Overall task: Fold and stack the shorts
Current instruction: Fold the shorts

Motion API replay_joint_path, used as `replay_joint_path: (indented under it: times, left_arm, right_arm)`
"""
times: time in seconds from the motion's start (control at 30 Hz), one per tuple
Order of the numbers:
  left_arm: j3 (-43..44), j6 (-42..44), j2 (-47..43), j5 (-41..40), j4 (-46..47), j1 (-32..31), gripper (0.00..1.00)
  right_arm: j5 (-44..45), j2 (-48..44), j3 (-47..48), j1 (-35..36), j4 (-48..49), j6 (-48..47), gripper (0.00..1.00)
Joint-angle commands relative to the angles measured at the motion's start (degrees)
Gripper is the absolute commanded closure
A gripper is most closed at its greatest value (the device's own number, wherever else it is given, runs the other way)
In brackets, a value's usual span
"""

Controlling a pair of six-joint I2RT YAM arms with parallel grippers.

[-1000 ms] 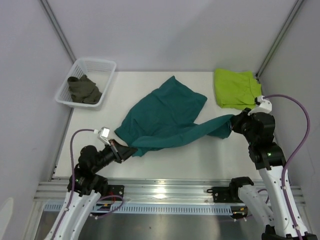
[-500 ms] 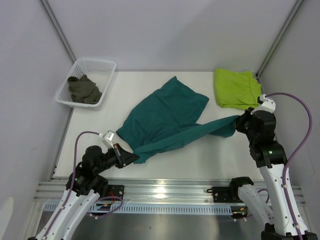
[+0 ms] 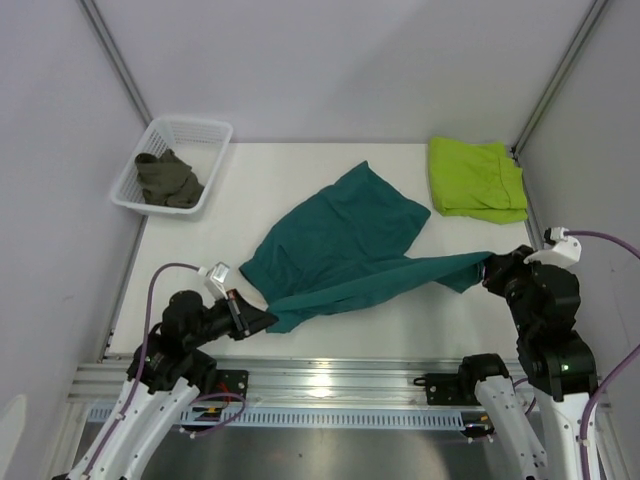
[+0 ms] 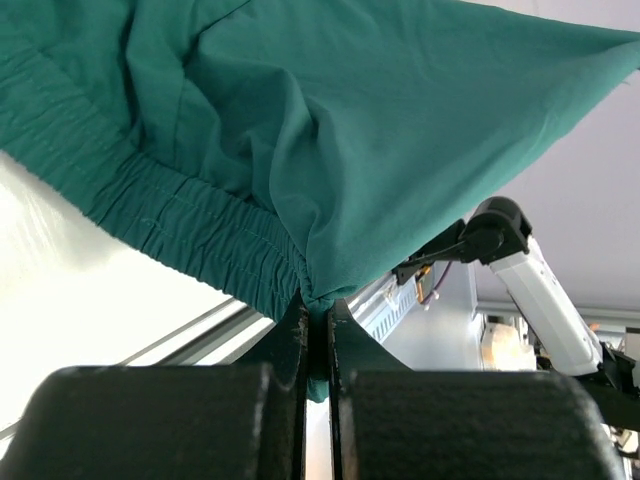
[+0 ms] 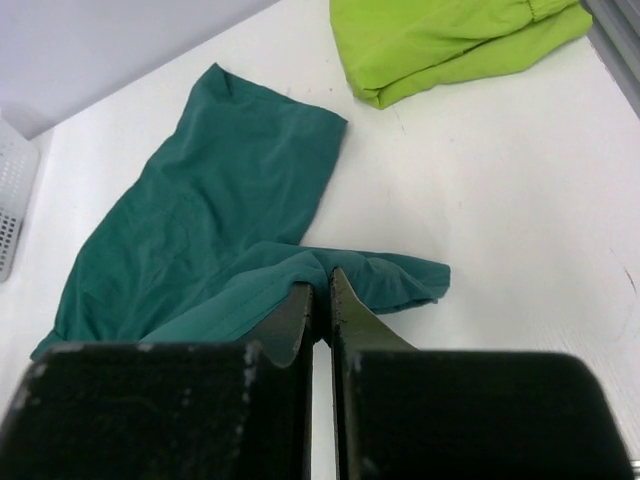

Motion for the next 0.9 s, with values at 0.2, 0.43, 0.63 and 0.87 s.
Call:
replay_joint_path:
  times: [0.2,0.43,0.63,0.87]
  left_arm:
    - [3.69,2.11,5.10,3.49,4.61,-0.37,1.00]
    - [9.66,3.17,10.37,1.73,4.35,-0.37,1.00]
    - [17.22,4.13,18.28,-2.49,2.32,-0.28,1.00]
    - [20.83,1.59,26.27,-4.60,3.55,-0.01,1.00]
  right_arm:
    - [1.82,-1.02,1.61,0.03,-1.75,1.21,1.00]
    - [2.35,4.60,5.21,-0.06,3.70,-3.27,1.00]
    - [2.00,12.68,8.64,0.03,12.05,-8.28,1.00]
    - [-1.34,23.32,11.89,0.03,22.32,-11.27,1.00]
